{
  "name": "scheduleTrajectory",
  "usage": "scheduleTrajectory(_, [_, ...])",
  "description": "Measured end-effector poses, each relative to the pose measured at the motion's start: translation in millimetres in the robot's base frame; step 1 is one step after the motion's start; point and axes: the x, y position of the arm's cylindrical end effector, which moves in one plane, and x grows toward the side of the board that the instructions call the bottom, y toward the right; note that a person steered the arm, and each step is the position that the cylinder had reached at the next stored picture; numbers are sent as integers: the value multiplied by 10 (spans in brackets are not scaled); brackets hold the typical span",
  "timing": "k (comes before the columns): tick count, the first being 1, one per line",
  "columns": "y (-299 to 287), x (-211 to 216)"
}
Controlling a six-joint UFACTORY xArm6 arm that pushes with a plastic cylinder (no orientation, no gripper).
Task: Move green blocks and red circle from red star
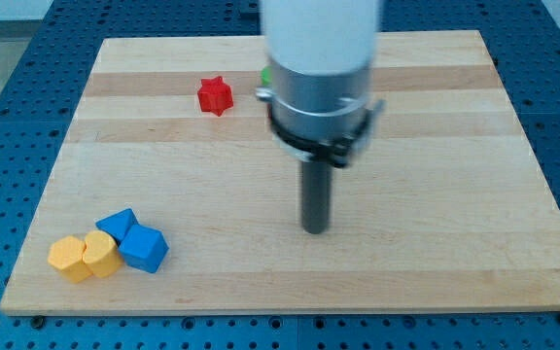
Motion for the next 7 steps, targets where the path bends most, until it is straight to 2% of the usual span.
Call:
scheduleTrajectory(1, [387, -189])
scheduleTrajectory(2, [514, -515])
scheduleTrajectory(3, [194, -640])
scheduleTrajectory(5, [-614, -1218])
scheduleTrajectory(6, [-722, -1273])
scheduleTrajectory(7, [-613, -741])
